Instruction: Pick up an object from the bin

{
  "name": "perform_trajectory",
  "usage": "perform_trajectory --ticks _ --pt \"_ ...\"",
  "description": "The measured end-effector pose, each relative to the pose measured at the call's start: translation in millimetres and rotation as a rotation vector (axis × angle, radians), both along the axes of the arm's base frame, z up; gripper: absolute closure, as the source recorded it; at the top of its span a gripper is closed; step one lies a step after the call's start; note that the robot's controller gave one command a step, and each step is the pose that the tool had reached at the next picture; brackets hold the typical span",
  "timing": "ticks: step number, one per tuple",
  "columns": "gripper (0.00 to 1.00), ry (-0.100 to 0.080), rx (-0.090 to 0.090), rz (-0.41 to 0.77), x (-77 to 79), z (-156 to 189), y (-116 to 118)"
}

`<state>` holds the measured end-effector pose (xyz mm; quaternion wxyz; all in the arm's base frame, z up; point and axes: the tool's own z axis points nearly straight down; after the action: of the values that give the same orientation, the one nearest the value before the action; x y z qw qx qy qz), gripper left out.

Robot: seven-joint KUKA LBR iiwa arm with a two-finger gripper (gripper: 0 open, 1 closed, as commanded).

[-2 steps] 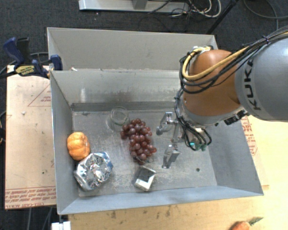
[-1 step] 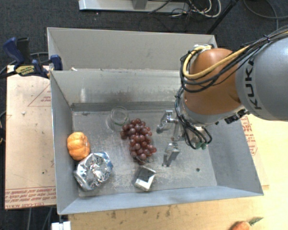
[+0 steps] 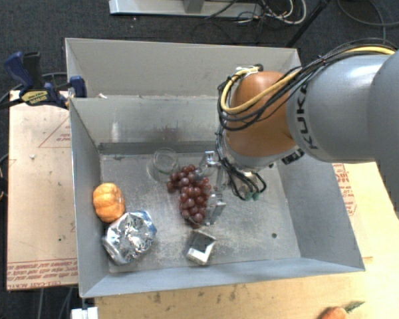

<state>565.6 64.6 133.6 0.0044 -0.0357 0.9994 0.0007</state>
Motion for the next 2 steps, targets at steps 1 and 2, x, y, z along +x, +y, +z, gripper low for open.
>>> perform_trajectory --ticks 1,2 --pt "0.0 0.003 0.001 -0.034 9.9 -26.8 6.4" --pt "0.0 0.001 -0.001 0.194 8.6 -17.8 1.2"
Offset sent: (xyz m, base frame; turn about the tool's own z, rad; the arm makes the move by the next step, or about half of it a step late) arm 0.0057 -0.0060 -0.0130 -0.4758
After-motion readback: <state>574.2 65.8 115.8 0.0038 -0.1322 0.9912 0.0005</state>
